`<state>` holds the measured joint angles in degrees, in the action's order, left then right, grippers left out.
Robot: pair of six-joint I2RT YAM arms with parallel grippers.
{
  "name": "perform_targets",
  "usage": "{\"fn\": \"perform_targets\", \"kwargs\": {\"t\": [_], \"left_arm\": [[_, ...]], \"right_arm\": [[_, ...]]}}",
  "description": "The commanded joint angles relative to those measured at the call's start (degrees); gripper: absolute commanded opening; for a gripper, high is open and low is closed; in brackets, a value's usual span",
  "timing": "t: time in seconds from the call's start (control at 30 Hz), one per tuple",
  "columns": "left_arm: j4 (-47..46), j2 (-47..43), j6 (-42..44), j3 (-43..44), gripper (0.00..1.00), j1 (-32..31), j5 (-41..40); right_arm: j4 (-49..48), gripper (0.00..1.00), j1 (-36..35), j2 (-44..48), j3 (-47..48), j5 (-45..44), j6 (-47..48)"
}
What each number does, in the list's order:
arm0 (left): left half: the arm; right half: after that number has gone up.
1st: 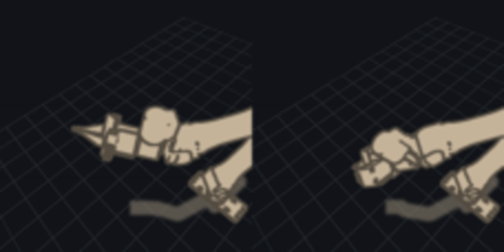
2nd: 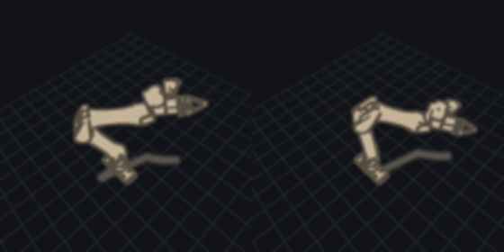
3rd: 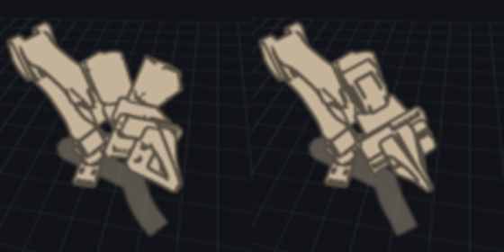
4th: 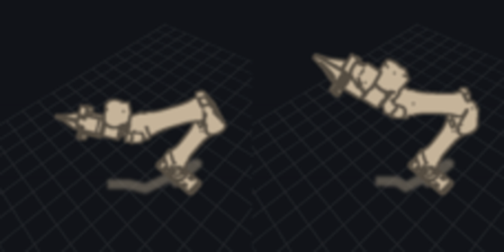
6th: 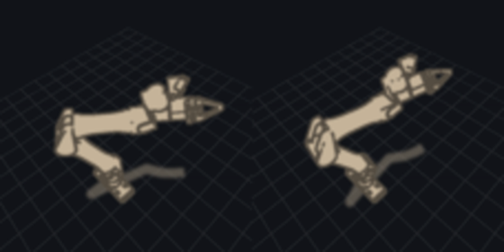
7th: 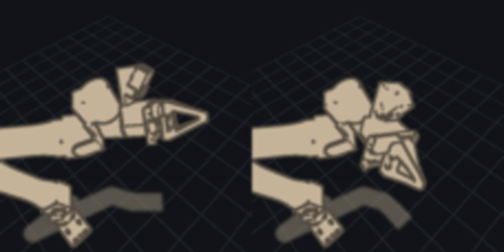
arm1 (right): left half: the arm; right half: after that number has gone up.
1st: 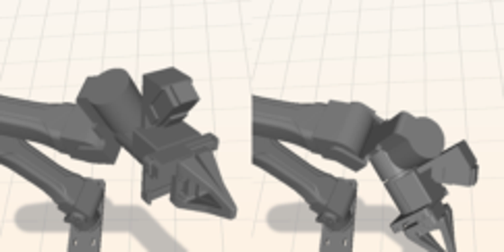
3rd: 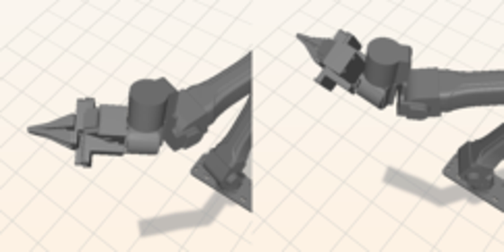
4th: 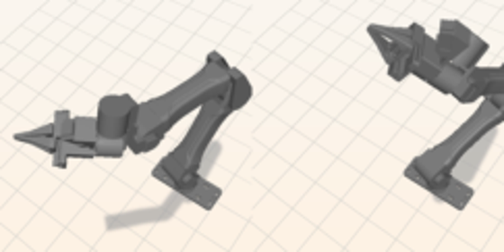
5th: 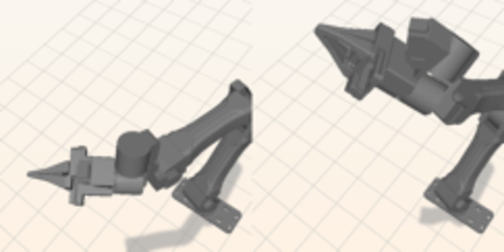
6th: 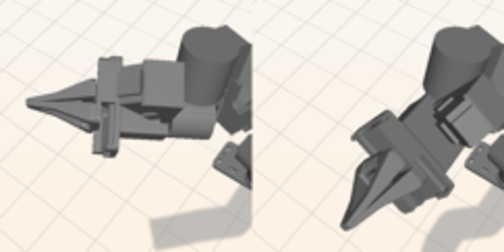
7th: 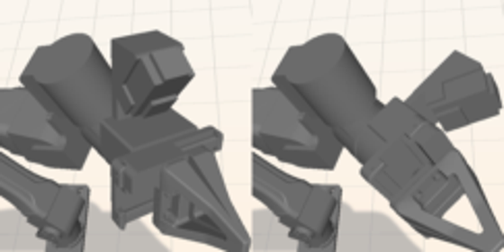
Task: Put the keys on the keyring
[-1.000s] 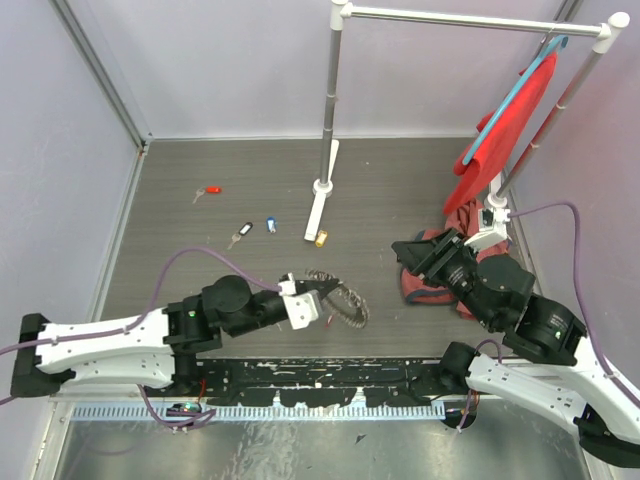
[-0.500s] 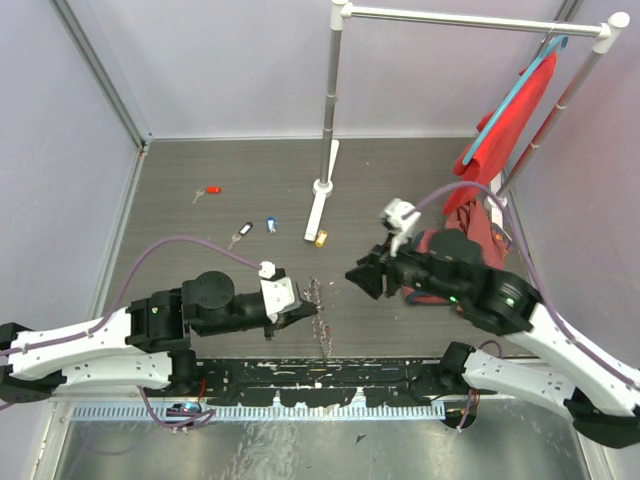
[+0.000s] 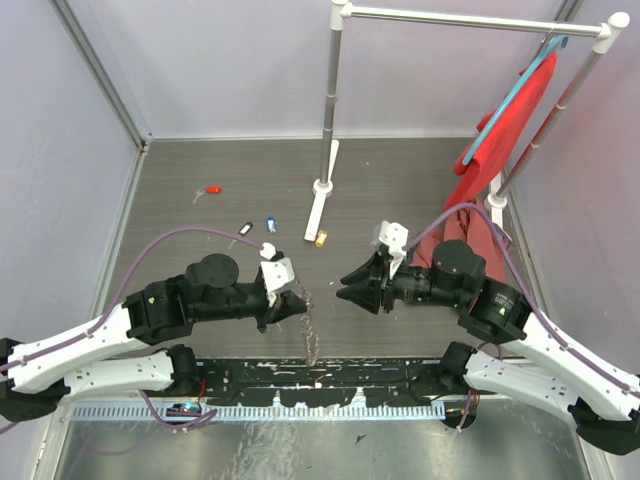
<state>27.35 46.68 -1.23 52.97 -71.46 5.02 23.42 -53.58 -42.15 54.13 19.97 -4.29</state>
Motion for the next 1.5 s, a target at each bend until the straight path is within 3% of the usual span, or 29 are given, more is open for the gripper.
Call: {"fn": "perform_targets", "kwargs": {"t": [0.0,0.27,0.53,1.03,1.47], "left_arm": [[-4.6,-1.4,-2.1,0.2,0.0,4.5,9.8],[-11.8,-2.9,-0.3,-2.8,0.0,4.8,15.6],[-31.7,-9.8,3.5,-13.8,0.0,4.8,17.0],[-48.3,-14.1,22.5,-21.2,0.0,4.8,24.1],[-58.1,-15.1,24.3,-25.2,0.0,4.8,21.1]], "right_arm": [[-9.9,0.36,-1.3,3.0,-5.4,3.9,2.6],[-19.1,0.42,-6.3,3.5,-9.7,8.0,3.6],[-24.1,0.38,-11.5,4.6,-9.5,6.4,7.5],[-10.5,0.4,-11.6,1.5,1.8,4.2,21.2],[-11.4,0.4,-11.5,-1.4,2.8,7.1,23.8]]}}
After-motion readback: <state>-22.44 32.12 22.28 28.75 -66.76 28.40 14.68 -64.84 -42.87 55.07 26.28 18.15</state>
